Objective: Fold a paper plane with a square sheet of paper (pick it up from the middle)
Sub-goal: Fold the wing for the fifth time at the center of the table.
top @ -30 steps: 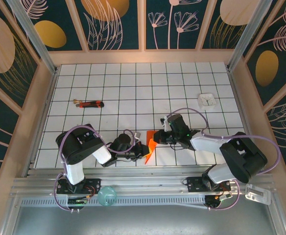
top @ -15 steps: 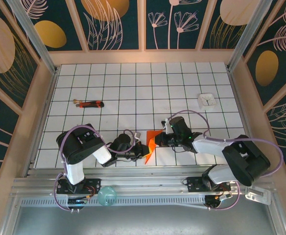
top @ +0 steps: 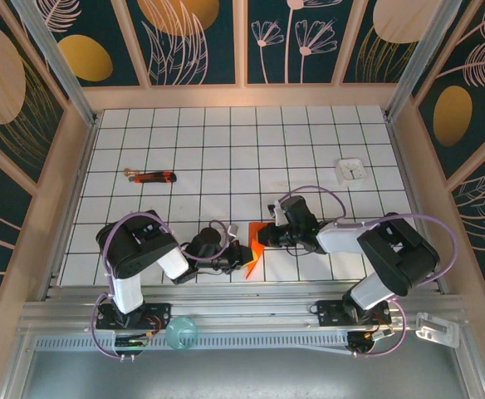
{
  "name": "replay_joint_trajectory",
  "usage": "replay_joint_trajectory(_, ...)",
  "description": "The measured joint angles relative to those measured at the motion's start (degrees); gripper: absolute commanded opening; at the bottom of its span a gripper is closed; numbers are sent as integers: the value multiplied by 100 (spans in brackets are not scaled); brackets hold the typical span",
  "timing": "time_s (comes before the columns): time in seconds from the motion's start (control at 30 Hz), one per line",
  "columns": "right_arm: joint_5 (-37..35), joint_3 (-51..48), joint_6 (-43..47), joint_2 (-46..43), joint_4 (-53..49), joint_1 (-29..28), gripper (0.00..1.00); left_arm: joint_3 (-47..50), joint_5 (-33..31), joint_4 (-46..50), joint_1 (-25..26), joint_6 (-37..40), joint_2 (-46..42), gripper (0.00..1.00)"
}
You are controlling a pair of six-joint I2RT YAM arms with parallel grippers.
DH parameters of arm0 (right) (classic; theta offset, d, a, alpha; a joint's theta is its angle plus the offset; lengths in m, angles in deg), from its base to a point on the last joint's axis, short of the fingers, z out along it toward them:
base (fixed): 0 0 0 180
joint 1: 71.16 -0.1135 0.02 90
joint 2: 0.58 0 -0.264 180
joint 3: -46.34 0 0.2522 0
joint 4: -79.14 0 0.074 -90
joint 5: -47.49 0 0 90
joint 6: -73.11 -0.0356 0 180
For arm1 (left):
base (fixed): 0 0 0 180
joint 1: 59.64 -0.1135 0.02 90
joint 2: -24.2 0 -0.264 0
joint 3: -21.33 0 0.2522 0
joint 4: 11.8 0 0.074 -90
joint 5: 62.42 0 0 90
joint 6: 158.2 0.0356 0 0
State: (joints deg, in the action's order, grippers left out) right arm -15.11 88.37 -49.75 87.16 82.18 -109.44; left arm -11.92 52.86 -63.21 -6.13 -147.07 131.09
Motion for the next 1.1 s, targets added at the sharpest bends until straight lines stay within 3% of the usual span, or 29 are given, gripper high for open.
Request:
replay_joint_trajectory(0.37, 142, 50, 0, 374, 269, 0, 0, 31, -24, -92, 2, -33, 22, 6)
replay_joint_trajectory(0.77, 229, 72, 105, 490, 398, 0, 0, 46, -57, -125, 7, 13, -39, 22)
replay_joint_trajectory(1.1, 271, 98, 136, 533, 407, 0, 0, 0, -219, 1161, 26, 411, -909, 38)
